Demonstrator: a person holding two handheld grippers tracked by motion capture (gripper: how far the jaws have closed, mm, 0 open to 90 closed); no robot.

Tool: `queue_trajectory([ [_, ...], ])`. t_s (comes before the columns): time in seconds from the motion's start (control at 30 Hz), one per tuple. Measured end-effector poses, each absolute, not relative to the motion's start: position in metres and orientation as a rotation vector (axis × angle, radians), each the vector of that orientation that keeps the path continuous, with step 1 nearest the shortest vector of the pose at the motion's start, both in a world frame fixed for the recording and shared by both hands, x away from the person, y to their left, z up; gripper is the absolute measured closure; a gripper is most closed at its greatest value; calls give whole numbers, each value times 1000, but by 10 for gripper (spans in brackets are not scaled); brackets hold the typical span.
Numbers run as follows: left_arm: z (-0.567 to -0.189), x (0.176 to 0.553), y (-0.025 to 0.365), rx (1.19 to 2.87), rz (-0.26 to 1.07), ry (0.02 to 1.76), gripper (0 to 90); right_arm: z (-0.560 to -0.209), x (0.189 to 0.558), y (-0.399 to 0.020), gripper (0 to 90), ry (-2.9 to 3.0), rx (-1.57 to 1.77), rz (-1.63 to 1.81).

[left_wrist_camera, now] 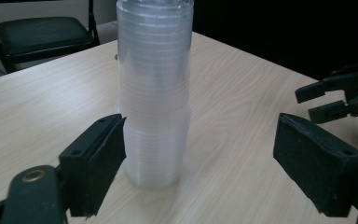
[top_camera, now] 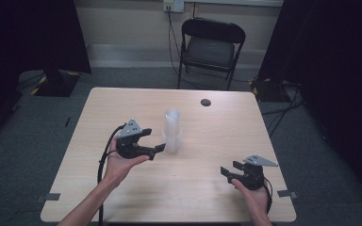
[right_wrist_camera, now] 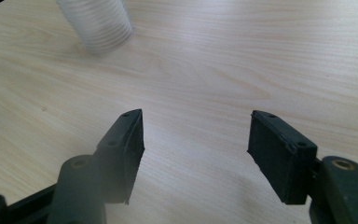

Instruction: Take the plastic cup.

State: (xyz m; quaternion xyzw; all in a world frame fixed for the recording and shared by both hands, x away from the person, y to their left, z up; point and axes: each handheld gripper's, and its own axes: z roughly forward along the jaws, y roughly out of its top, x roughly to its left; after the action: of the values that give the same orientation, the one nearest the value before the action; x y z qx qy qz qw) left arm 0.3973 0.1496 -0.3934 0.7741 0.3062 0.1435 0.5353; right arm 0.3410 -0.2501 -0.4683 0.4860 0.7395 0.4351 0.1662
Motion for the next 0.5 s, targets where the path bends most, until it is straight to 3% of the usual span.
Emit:
queue_trajectory([
  [0.2, -388, 407, 141, 1826, 317, 734, 210, -467, 339, -250, 358, 2101, 1383, 1254],
  [0.3, -384, 411, 137, 1809, 375, 727, 231, -467, 338, -250, 359, 2100, 1372, 1263],
  [0.5, -380, 428, 135, 1788, 390, 740, 212, -465, 337, -250, 359, 2103, 1341, 1307],
])
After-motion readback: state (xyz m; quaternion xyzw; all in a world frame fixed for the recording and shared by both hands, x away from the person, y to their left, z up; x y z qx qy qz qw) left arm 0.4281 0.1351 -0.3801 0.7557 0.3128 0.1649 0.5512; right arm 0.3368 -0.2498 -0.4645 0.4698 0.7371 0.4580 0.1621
